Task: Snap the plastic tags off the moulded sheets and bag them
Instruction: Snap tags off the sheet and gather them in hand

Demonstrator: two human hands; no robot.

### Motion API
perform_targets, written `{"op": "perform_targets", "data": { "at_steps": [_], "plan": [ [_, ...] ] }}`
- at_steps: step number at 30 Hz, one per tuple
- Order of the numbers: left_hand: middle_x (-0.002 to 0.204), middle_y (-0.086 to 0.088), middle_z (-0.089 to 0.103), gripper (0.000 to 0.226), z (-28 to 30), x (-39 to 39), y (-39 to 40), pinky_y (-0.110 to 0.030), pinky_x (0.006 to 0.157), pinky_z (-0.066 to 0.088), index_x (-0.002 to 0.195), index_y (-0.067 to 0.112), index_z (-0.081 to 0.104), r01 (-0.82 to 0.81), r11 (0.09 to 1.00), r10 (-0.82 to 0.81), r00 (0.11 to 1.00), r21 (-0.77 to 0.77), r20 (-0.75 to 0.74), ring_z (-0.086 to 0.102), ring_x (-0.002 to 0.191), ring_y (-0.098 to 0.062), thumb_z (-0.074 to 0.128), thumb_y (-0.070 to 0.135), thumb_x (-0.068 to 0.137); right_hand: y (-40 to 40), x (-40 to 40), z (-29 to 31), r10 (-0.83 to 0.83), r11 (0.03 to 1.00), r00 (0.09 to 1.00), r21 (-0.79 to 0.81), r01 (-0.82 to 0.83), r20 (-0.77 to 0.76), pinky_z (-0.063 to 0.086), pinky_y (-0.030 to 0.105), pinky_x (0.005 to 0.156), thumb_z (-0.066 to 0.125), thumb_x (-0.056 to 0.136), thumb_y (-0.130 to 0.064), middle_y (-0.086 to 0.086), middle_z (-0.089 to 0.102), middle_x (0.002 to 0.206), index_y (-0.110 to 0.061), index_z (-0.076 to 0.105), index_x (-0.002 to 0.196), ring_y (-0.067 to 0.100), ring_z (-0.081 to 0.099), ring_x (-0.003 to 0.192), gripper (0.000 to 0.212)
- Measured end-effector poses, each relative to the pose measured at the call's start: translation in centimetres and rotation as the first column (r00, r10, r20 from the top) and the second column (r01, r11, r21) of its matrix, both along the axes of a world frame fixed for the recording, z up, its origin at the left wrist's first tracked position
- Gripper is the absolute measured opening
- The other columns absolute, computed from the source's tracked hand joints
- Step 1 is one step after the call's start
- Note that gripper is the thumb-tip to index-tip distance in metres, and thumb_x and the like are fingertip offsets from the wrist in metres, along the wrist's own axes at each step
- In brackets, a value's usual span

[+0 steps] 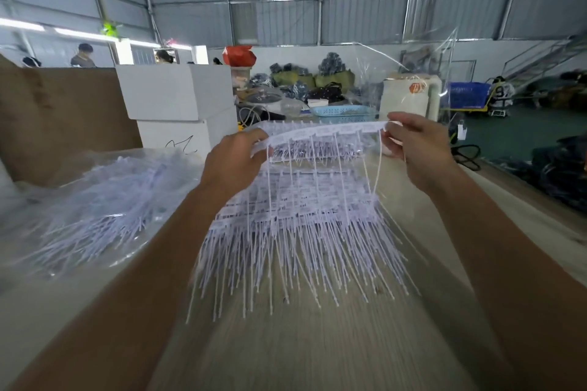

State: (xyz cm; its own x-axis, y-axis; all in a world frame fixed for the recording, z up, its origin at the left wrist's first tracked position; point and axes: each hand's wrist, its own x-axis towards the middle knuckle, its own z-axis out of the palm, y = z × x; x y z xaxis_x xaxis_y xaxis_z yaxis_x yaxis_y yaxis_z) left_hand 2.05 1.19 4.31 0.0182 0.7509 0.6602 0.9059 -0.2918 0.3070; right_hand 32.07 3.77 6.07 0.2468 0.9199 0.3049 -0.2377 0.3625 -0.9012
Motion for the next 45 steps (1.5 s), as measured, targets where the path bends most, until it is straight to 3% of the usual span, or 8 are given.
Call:
{"op": "perform_targets", "data": {
  "at_steps": [10, 13, 17, 21, 26, 30, 34, 45],
  "plan": [
    [0.126, -0.008, 0.067, 0.046, 8.9, -0.1, -7.5, -0.051, 0.102, 0.044, 0.129, 0.024, 0.066, 0.005, 0.937, 0.004, 1.000, 0.350, -0.026, 0.059, 0.113, -0.032, 0.064, 0.001, 0.088, -6.6, 1.6, 6.8, 0.208, 0.958, 0.965, 0.231, -0.167, -0.163, 0.058, 0.025, 0.080, 0.067, 0.091, 0.001, 0.011, 0.077, 0.096, -0.010, 0.076, 0.091, 0.017, 0.075, 0.089, 0.014],
    [0.135, -0.001, 0.058, 0.076, 10.6, 0.2, -10.3, -0.032, 0.109, 0.039, 0.128, 0.026, 0.066, 0.037, 0.946, -0.064, 0.995, 0.321, 0.072, 0.048, 0.127, -0.016, 0.050, -0.022, 0.070, -8.2, 0.4, 7.2, 0.250, 0.946, 0.954, 0.254, -0.203, -0.167, 0.059, 0.026, 0.077, 0.067, 0.092, 0.000, 0.014, 0.076, 0.097, -0.007, 0.072, 0.100, 0.020, 0.074, 0.089, 0.012],
    [0.120, 0.011, 0.062, 0.064, 12.8, 2.3, -13.1, -0.011, 0.088, 0.044, 0.114, 0.036, 0.068, 0.202, 0.904, -0.302, 0.925, 0.377, 0.229, 0.056, 0.104, 0.003, 0.048, -0.009, 0.073, -9.3, -0.8, 5.3, 0.328, 0.938, 0.929, 0.180, -0.298, -0.171, 0.059, 0.026, 0.074, 0.065, 0.092, 0.001, 0.017, 0.075, 0.100, -0.004, 0.068, 0.106, 0.022, 0.074, 0.090, 0.015],
    [0.098, 0.011, 0.069, 0.020, 12.2, 6.1, -12.6, -0.019, 0.060, 0.050, 0.111, 0.039, 0.065, 0.303, 0.949, -0.310, 0.946, 0.086, 0.093, 0.062, 0.063, -0.003, 0.051, 0.027, 0.103, -9.8, -2.4, 4.2, 0.446, 0.892, 0.893, 0.113, -0.439, -0.054, 0.060, 0.029, 0.077, 0.063, 0.092, 0.002, 0.018, 0.073, 0.098, -0.006, 0.069, 0.102, 0.025, 0.074, 0.091, 0.013],
    [0.085, 0.000, 0.068, 0.023, 8.8, 9.4, -9.5, -0.045, 0.077, 0.057, 0.103, 0.032, 0.061, 0.160, 0.984, -0.167, 0.981, -0.075, -0.097, 0.066, 0.078, -0.024, 0.049, 0.050, 0.100, -9.8, -3.4, 4.6, 0.473, 0.867, 0.880, 0.151, -0.475, 0.054, 0.059, 0.029, 0.079, 0.062, 0.095, 0.000, 0.019, 0.072, 0.105, -0.006, 0.064, 0.107, 0.022, 0.073, 0.092, 0.013],
    [0.077, 0.002, 0.067, 0.017, 8.0, 9.1, -8.4, -0.046, 0.071, 0.058, 0.091, 0.027, 0.064, 0.322, 0.947, -0.320, 0.943, -0.007, 0.091, 0.065, 0.067, -0.018, 0.062, 0.044, 0.095, -9.8, -1.7, 4.7, 0.292, 0.910, 0.856, 0.153, -0.387, 0.426, 0.062, 0.038, 0.082, 0.066, 0.093, -0.004, 0.020, 0.069, 0.099, 0.000, 0.064, 0.105, 0.023, 0.072, 0.084, 0.013],
    [0.069, 0.013, 0.061, 0.013, 7.9, 8.6, -8.6, -0.038, 0.078, 0.056, 0.085, 0.025, 0.067, 0.470, 0.883, -0.469, 0.881, 0.005, 0.066, 0.056, 0.061, 0.006, 0.064, 0.030, 0.096, -10.2, 0.0, 5.2, 0.196, 0.912, 0.604, 0.082, -0.401, 0.773, 0.060, 0.039, 0.078, 0.068, 0.094, -0.016, 0.020, 0.069, 0.088, 0.000, 0.067, 0.098, 0.019, 0.067, 0.074, 0.016],
    [0.060, 0.008, 0.059, 0.008, 7.2, 8.9, -8.7, -0.014, 0.058, 0.050, 0.098, 0.008, 0.070, 0.574, 0.819, -0.557, 0.790, 0.007, 0.256, 0.054, 0.053, -0.002, 0.063, 0.009, 0.097, -10.9, -0.3, 5.2, 0.002, 0.901, 0.473, 0.203, -0.382, 0.881, 0.055, 0.040, 0.073, 0.070, 0.093, -0.021, 0.003, 0.066, 0.066, -0.011, 0.071, 0.088, 0.020, 0.064, 0.064, 0.012]
  ]
}}
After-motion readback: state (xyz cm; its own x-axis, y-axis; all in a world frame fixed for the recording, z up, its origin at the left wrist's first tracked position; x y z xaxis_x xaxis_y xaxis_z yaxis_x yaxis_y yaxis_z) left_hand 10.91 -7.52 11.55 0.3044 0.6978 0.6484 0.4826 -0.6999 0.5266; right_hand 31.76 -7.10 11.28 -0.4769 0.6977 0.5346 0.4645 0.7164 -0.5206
